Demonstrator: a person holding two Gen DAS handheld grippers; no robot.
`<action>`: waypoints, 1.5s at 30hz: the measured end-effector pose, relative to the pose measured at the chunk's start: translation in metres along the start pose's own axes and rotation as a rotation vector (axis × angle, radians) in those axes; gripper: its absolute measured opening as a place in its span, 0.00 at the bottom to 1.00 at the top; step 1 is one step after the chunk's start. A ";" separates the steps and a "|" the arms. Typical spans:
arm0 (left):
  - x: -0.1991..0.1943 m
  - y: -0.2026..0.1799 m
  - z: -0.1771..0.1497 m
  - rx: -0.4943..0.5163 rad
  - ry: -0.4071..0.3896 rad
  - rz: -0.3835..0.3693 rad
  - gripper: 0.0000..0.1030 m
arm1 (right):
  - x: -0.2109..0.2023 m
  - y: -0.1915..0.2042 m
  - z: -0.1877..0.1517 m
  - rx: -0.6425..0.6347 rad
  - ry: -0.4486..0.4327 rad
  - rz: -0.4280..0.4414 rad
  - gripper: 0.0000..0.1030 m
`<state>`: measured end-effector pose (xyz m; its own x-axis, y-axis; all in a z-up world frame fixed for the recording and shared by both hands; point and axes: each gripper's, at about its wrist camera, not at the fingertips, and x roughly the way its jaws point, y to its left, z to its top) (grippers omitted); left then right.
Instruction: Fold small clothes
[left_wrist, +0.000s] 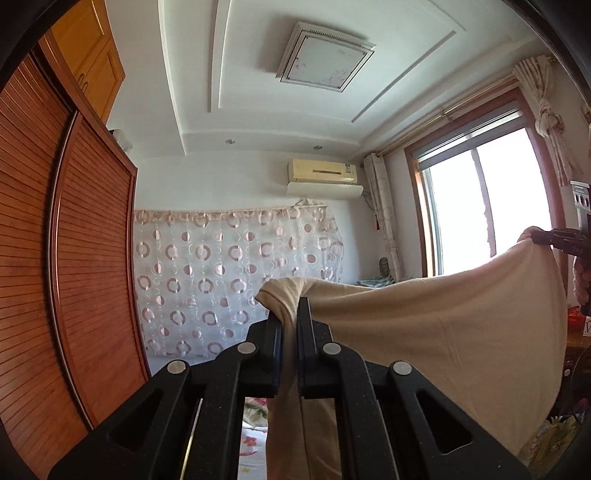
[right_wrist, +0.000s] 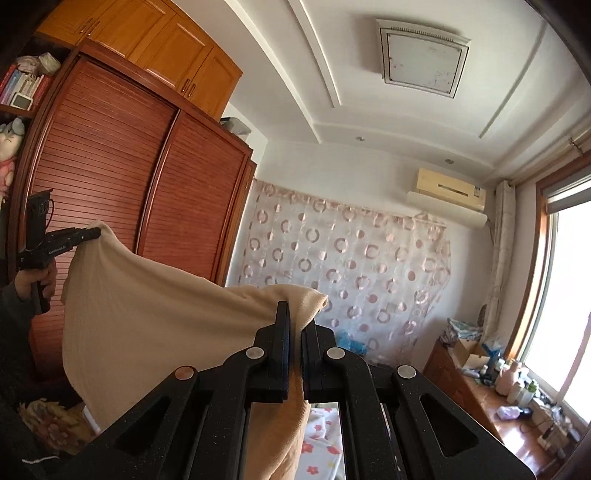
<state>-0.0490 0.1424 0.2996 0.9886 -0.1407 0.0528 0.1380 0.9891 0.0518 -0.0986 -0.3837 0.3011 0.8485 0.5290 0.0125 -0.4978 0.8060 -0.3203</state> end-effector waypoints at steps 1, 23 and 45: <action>0.012 0.004 -0.006 -0.007 0.019 0.010 0.07 | 0.015 0.000 -0.004 -0.005 0.019 -0.009 0.04; 0.336 0.023 -0.303 -0.041 0.601 0.076 0.07 | 0.478 -0.049 -0.256 0.152 0.660 -0.016 0.04; 0.265 0.002 -0.361 -0.074 0.793 -0.030 0.74 | 0.418 -0.013 -0.287 0.300 0.758 0.018 0.17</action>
<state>0.2346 0.1234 -0.0459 0.7285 -0.1218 -0.6741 0.1414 0.9896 -0.0260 0.3137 -0.2493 0.0384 0.6769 0.3059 -0.6695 -0.4482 0.8928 -0.0452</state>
